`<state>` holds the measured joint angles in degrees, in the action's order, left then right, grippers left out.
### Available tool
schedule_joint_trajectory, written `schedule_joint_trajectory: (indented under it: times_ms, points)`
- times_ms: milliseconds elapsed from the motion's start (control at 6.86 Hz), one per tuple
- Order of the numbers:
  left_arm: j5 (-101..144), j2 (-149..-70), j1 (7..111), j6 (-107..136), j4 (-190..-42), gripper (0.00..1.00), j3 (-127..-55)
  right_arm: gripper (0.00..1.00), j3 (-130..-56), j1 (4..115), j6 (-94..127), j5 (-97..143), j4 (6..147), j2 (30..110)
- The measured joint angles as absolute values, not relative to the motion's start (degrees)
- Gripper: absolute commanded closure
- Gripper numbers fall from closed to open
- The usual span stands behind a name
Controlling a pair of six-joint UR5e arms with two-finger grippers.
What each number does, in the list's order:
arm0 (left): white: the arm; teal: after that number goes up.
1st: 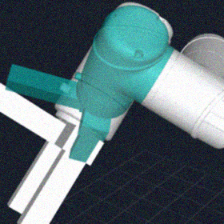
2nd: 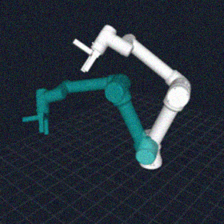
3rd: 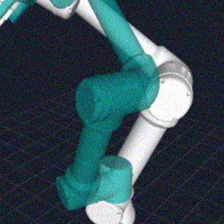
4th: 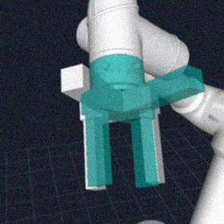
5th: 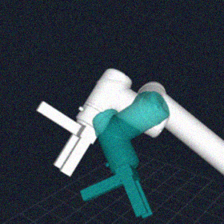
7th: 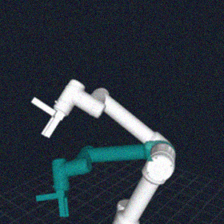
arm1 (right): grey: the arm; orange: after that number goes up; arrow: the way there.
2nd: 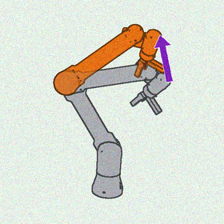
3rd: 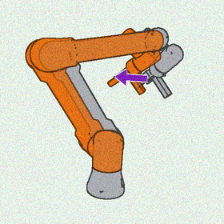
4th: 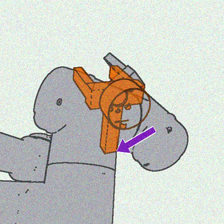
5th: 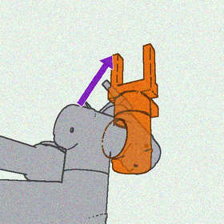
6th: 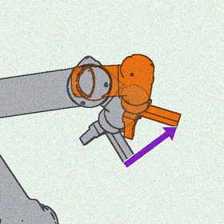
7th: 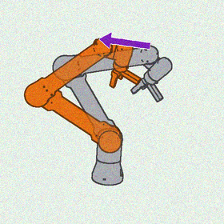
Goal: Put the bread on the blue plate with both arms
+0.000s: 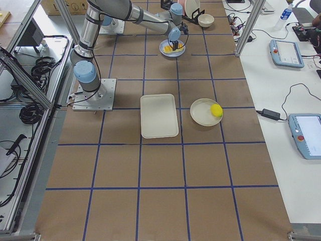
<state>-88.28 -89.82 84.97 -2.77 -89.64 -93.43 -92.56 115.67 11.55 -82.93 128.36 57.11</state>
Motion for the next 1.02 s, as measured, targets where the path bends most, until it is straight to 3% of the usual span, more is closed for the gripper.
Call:
schedule_joint_trajectory:
  times_ms: [438,1021]
  points:
    - [-88.2,-89.6,85.1,-2.1,-90.1,0.0,-93.4,0.0,-91.2,114.9,11.8,-82.0,127.0,59.9]
    - [-88.2,-89.6,85.1,-1.2,-90.5,0.0,-93.3,0.0,-81.9,107.8,11.2,-81.7,116.2,65.4]
